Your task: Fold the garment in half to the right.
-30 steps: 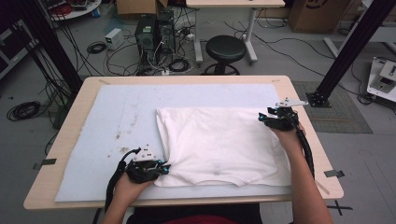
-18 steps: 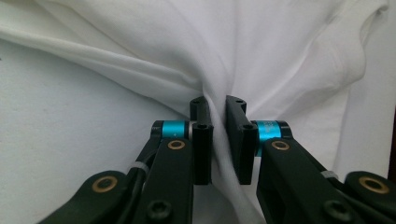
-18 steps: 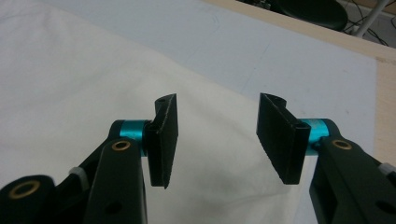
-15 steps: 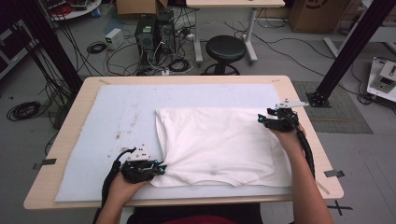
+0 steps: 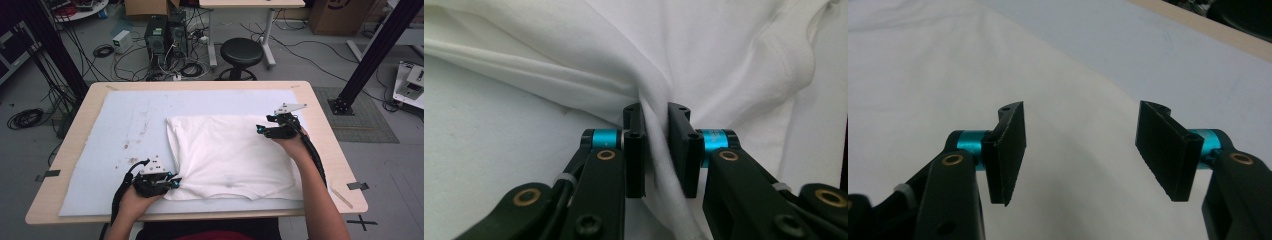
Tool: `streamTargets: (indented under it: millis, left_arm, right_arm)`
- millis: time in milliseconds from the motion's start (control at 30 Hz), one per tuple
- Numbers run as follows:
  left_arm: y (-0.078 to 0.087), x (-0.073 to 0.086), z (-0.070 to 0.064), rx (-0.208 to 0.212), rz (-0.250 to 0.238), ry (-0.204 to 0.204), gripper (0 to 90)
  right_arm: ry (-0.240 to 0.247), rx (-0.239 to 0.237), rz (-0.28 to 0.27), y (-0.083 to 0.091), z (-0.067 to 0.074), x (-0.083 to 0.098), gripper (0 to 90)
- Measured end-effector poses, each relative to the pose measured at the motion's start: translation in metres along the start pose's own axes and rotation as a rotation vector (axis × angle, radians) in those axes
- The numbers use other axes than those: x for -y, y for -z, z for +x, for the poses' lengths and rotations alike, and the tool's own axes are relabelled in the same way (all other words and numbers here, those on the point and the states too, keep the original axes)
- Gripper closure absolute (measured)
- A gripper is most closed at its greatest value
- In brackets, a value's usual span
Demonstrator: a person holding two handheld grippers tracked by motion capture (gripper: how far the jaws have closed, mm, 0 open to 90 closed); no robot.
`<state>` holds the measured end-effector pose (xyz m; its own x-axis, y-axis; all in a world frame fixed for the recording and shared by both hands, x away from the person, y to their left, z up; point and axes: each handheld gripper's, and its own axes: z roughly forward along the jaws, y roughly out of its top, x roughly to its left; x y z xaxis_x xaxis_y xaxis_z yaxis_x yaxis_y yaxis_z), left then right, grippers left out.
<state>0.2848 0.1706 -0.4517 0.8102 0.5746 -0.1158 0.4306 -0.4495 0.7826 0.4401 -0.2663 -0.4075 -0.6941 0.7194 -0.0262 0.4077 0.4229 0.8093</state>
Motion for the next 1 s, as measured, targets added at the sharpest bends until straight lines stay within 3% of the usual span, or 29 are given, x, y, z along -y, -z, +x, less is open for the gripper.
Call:
streamTargets:
  millis: [233,567,867,967,1000]
  left_arm:
    - [0.004,0.002,0.004,0.061,-0.048,0.015,80.9]
    - [0.004,0.002,0.005,0.061,-0.043,0.009,80.9]
    - [0.003,0.001,0.003,0.050,-0.032,-0.008,80.9]
    - [0.002,0.001,0.003,0.052,-0.034,-0.004,80.9]
    - [0.003,0.001,0.003,0.051,-0.032,-0.005,80.9]
  right_arm:
    - [0.056,-0.095,0.012,-0.023,0.020,-0.030,34.0]
    - [0.114,-0.190,0.074,-0.084,0.051,-0.078,32.4]
    - [0.153,-0.240,0.136,-0.139,0.081,-0.093,32.4]
    - [0.155,-0.250,0.147,-0.150,0.087,-0.094,32.4]
    - [0.157,-0.256,0.170,-0.162,0.091,-0.096,32.4]
